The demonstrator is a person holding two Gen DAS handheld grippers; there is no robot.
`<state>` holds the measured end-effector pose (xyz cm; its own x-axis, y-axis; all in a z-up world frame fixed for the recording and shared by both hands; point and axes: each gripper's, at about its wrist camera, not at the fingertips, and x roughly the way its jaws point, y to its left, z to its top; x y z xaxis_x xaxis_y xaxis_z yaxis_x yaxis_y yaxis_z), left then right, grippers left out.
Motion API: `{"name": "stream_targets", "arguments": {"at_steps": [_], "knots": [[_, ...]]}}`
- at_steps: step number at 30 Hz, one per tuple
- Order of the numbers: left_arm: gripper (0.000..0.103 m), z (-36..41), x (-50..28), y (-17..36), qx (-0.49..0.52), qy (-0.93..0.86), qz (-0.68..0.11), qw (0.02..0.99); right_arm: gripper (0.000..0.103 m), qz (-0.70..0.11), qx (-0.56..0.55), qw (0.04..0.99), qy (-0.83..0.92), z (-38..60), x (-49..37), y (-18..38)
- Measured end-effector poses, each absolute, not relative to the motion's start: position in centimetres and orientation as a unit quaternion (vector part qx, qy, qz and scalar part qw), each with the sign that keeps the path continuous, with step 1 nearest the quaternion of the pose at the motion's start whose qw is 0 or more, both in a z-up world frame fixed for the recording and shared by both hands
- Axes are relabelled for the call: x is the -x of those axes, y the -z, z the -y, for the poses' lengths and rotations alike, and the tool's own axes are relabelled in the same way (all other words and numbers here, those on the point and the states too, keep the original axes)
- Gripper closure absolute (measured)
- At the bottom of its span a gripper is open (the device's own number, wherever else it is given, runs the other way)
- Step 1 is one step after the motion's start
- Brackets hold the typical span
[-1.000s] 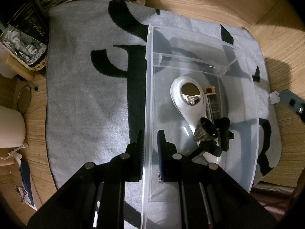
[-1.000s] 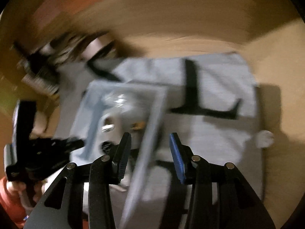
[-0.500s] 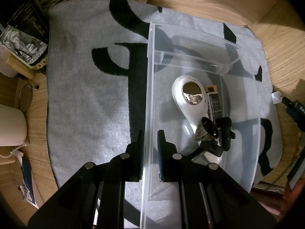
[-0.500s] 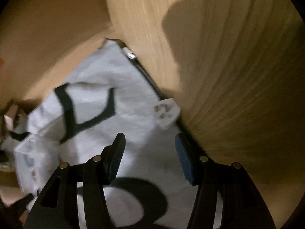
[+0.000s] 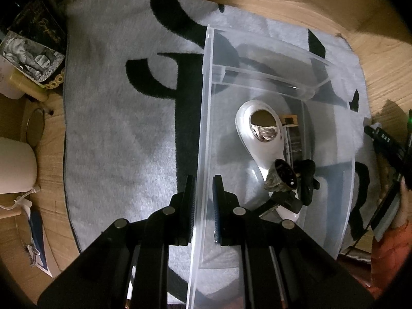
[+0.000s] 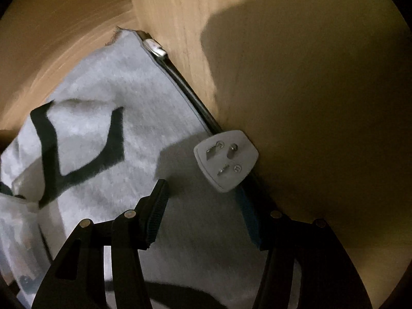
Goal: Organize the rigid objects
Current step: 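Grasp the white plug adapter at the towel edge with the right gripper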
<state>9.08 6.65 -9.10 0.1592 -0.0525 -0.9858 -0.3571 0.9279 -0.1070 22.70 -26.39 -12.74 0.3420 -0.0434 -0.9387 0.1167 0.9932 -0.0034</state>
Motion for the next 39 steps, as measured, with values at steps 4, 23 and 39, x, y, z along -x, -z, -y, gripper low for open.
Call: {"name": "stream_targets", "arguments": {"at_steps": [4, 23, 39], "knots": [[0.093, -6.7, -9.4, 9.3, 0.162, -0.104, -0.646, 0.739, 0.049, -0.56, 0.009, 0.828, -0.01, 23.9, -23.3, 12.7], [0.093, -6.9, -10.2, 10.0, 0.168, -0.109, -0.651, 0.732, 0.036, -0.551, -0.023, 0.834, -0.021, 26.3, -20.7, 10.2], [0.093, -6.9, -9.9, 10.0, 0.167, -0.111, -0.652, 0.731, 0.037, -0.522, -0.015, 0.851, 0.061, 26.1, -22.2, 11.7]]}}
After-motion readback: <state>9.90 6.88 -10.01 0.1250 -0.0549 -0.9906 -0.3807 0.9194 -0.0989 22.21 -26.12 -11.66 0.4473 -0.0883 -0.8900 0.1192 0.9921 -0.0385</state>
